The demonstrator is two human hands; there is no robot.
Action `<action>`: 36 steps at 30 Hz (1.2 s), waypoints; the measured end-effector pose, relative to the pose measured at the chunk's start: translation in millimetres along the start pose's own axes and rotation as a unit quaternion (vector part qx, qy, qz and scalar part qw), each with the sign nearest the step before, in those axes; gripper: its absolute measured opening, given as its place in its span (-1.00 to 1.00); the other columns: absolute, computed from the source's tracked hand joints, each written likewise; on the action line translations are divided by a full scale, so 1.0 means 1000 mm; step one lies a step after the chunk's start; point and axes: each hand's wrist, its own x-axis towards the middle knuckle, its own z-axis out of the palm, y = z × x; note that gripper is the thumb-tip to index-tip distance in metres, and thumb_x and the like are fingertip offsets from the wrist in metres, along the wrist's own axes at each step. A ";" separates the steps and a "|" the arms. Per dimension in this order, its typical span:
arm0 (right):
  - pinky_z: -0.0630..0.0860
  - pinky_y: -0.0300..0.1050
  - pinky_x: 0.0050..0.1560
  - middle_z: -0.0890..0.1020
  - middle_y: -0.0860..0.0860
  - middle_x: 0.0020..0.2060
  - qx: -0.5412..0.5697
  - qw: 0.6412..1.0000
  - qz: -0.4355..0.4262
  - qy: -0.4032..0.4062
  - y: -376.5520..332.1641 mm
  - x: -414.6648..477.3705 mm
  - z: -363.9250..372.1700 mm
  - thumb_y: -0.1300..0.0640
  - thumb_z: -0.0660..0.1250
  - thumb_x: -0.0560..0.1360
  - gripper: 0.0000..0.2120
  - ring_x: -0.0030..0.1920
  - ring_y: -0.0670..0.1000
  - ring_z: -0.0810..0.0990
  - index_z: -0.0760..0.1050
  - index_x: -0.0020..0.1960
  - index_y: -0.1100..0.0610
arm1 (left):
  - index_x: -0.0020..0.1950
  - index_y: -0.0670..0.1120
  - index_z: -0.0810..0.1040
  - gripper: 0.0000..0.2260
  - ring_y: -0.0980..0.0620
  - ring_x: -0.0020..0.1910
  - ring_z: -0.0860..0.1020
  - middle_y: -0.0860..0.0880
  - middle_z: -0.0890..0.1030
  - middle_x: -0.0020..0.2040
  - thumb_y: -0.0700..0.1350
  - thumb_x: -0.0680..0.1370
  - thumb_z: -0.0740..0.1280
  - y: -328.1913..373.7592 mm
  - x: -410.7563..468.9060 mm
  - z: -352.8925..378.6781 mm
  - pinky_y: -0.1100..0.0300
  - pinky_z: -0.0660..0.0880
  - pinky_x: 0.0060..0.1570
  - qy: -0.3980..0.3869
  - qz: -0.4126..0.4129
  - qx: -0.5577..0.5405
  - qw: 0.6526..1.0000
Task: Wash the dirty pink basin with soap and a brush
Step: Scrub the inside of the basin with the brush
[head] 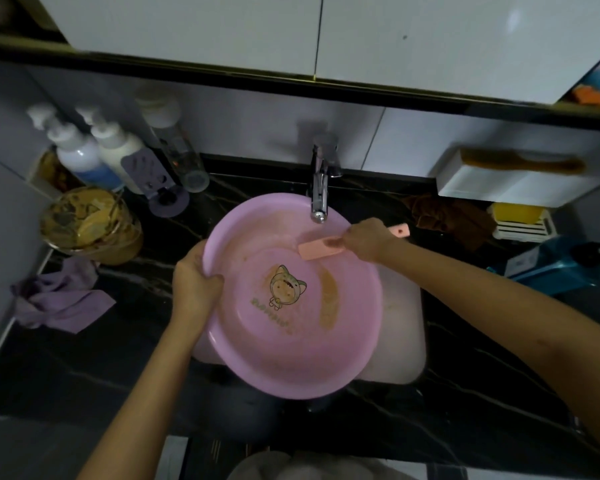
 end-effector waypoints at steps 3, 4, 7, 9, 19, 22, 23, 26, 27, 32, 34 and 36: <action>0.38 -0.13 -0.36 0.52 0.10 -0.05 -0.006 0.994 0.014 0.109 -0.003 0.010 -0.015 0.19 0.12 0.62 -0.45 -0.37 0.00 0.43 0.03 0.51 -0.12 | 0.21 -0.11 0.51 -0.56 0.00 0.01 0.55 -0.05 0.58 0.02 -0.45 0.40 0.29 -0.002 0.002 0.002 0.15 0.51 -0.06 0.010 0.002 0.004 1.000; 0.37 -0.14 -0.36 0.51 0.12 -0.01 0.006 0.990 0.012 0.141 -0.007 0.013 -0.018 0.18 0.10 0.63 -0.46 -0.38 0.00 0.40 0.01 0.52 -0.11 | 0.21 -0.11 0.51 -0.56 0.00 0.01 0.55 -0.05 0.58 0.01 -0.45 0.40 0.29 -0.002 0.002 0.003 0.16 0.51 -0.07 0.010 0.002 0.005 1.000; 0.39 -0.12 -0.31 0.50 0.15 0.05 0.044 0.990 0.014 0.130 -0.018 0.011 -0.015 0.12 0.05 0.65 -0.51 -0.29 0.05 0.45 0.00 0.52 -0.10 | 0.22 -0.11 0.50 -0.54 -0.03 0.03 0.55 -0.07 0.58 0.03 -0.45 0.39 0.29 -0.006 0.003 0.001 0.12 0.52 -0.05 0.010 0.000 0.007 1.000; 0.37 -0.09 -0.25 0.53 0.13 0.05 0.080 0.993 0.042 0.077 -0.025 -0.006 0.001 0.13 0.04 0.64 -0.51 -0.15 0.11 0.56 0.01 0.53 -0.08 | 0.23 -0.10 0.50 -0.53 -0.01 0.03 0.54 -0.06 0.57 0.04 -0.46 0.38 0.28 -0.009 0.003 -0.001 0.15 0.51 -0.05 0.014 -0.003 0.001 1.000; 0.47 -0.07 0.04 0.52 0.11 0.20 0.382 0.893 0.174 -0.164 -0.131 -0.088 0.044 0.22 0.07 0.61 -0.70 0.16 0.11 0.53 0.32 0.32 0.18 | 0.17 -0.06 0.50 -0.56 0.25 -0.09 0.52 0.03 0.54 -0.04 -0.47 0.41 0.23 -0.009 -0.007 0.014 0.39 0.45 -0.17 0.039 -0.023 -0.056 0.997; 0.48 -0.03 -0.01 0.52 0.17 0.19 0.477 0.836 0.254 -0.093 -0.132 -0.059 0.043 0.24 0.01 0.62 -0.65 0.11 0.15 0.55 0.22 0.40 0.22 | 0.18 -0.10 0.50 -0.56 0.21 -0.11 0.51 -0.02 0.54 -0.02 -0.48 0.40 0.23 -0.013 -0.006 0.015 0.44 0.43 -0.21 0.039 -0.026 -0.045 0.998; 0.45 -0.02 -0.04 0.51 0.20 0.21 0.504 0.819 0.269 -0.051 -0.131 -0.046 0.043 0.23 -0.02 0.63 -0.61 0.10 0.17 0.54 0.16 0.44 0.21 | 0.18 -0.10 0.50 -0.56 0.16 -0.10 0.52 -0.02 0.54 -0.02 -0.47 0.40 0.23 -0.014 -0.006 0.015 0.45 0.43 -0.21 0.040 -0.026 -0.043 0.998; 0.39 -0.06 -0.11 0.53 0.24 0.18 0.524 0.821 0.223 0.022 -0.144 -0.027 0.029 0.20 -0.04 0.64 -0.52 0.06 0.18 0.56 -0.02 0.54 0.14 | 0.18 -0.10 0.51 -0.57 0.06 -0.06 0.52 -0.03 0.55 -0.02 -0.46 0.40 0.25 -0.018 -0.006 0.017 0.40 0.44 -0.19 0.047 -0.020 -0.028 0.998; 0.41 -0.05 -0.11 0.57 0.25 0.09 0.527 0.832 0.171 0.032 -0.154 -0.029 0.025 0.21 0.00 0.63 -0.49 0.01 0.19 0.58 -0.04 0.55 0.11 | 0.20 -0.11 0.51 -0.57 0.05 -0.05 0.53 -0.03 0.55 -0.02 -0.45 0.40 0.25 -0.019 -0.006 0.017 0.37 0.44 -0.17 0.048 -0.017 -0.022 0.998; 0.45 -0.01 -0.16 0.56 0.20 0.03 0.431 0.900 0.064 -0.012 -0.157 -0.065 0.043 0.19 0.05 0.60 -0.47 -0.06 0.16 0.56 0.02 0.54 0.03 | 0.24 -0.13 0.49 -0.54 0.00 0.02 0.52 -0.06 0.54 0.02 -0.46 0.39 0.24 -0.024 -0.004 0.017 0.25 0.47 -0.12 0.042 -0.036 -0.021 0.998; 0.49 0.00 -0.17 0.51 0.20 0.16 0.435 0.886 0.163 -0.016 -0.135 -0.054 0.050 0.22 0.04 0.61 -0.53 -0.11 0.13 0.53 0.10 0.51 0.11 | 0.24 -0.13 0.49 -0.53 0.00 0.02 0.52 -0.06 0.54 0.03 -0.47 0.39 0.23 -0.024 -0.005 0.017 0.27 0.46 -0.12 0.041 -0.034 -0.028 0.998; 0.47 -0.01 -0.11 0.42 0.21 0.31 0.500 0.836 0.223 0.021 -0.122 -0.033 0.043 0.17 -0.02 0.64 -0.56 0.01 0.15 0.54 0.11 0.51 0.12 | 0.24 -0.13 0.49 -0.53 0.01 0.01 0.52 -0.06 0.54 0.03 -0.47 0.39 0.23 -0.023 -0.006 0.017 0.28 0.46 -0.13 0.042 -0.031 -0.027 0.998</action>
